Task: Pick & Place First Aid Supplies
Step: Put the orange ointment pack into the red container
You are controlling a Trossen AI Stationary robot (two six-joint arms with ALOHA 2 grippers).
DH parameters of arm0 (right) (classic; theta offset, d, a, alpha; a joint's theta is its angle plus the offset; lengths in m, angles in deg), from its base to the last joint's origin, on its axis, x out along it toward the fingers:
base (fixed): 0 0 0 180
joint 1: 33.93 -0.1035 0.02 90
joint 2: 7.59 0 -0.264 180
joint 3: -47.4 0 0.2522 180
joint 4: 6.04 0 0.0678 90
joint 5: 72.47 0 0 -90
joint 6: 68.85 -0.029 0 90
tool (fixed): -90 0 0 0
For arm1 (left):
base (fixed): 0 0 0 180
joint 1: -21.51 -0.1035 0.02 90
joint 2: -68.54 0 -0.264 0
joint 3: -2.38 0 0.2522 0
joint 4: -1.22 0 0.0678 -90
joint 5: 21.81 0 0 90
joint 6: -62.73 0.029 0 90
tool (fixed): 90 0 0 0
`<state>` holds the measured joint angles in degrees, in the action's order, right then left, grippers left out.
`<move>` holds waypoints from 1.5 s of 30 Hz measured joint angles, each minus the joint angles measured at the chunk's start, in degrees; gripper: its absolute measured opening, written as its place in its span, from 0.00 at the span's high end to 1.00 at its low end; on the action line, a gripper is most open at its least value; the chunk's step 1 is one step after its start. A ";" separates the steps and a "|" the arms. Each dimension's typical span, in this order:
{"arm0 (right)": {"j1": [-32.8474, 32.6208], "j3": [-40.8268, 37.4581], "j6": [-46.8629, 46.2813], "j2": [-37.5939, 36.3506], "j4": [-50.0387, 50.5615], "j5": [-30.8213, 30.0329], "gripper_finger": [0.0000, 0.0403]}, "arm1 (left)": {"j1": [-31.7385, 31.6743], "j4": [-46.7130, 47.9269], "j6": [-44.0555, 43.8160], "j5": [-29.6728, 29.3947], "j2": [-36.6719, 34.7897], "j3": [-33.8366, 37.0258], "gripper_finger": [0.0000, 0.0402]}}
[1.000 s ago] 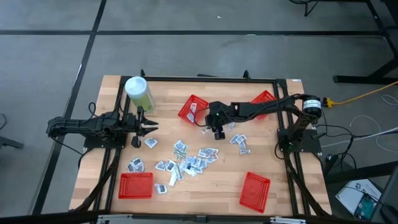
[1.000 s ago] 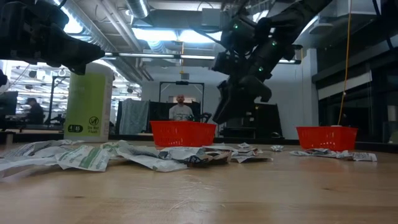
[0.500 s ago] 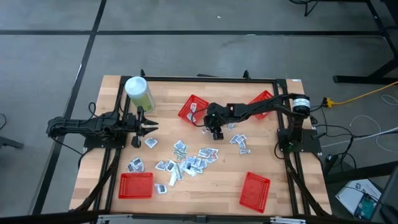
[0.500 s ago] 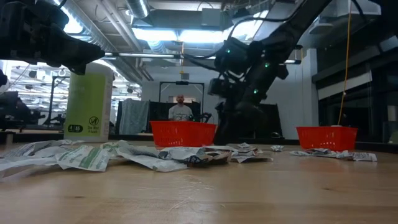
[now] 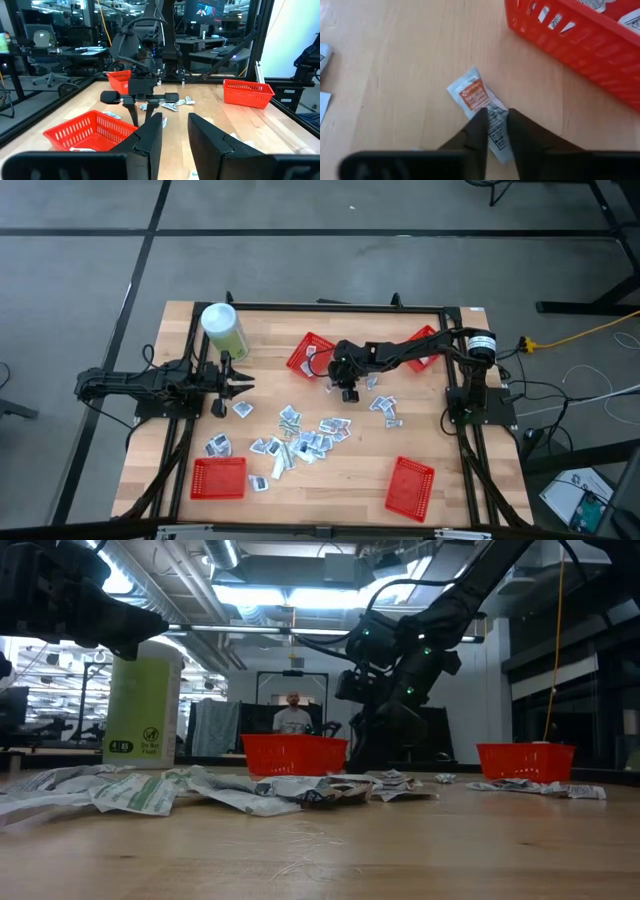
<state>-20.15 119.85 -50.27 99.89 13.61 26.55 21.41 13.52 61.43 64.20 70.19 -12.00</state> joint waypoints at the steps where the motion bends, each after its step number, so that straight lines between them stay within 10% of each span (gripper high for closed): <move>1: 0.00 0.01 -0.02 0.00 0.00 0.05 0.88 | 0.00 0.00 0.00 0.00 0.01 0.01 0.78; 33: -0.20 4.51 -7.53 -4.85 -10.42 16.08 0.98 | 0.00 -0.02 0.00 0.00 0.02 0.01 0.78; 45: -0.20 6.71 -14.13 -4.90 -13.99 -0.23 0.97 | 0.00 -0.01 0.00 0.00 0.01 0.01 0.78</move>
<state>-20.34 126.56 -64.39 94.99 -0.38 26.32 21.41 13.52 61.43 64.20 70.19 -11.99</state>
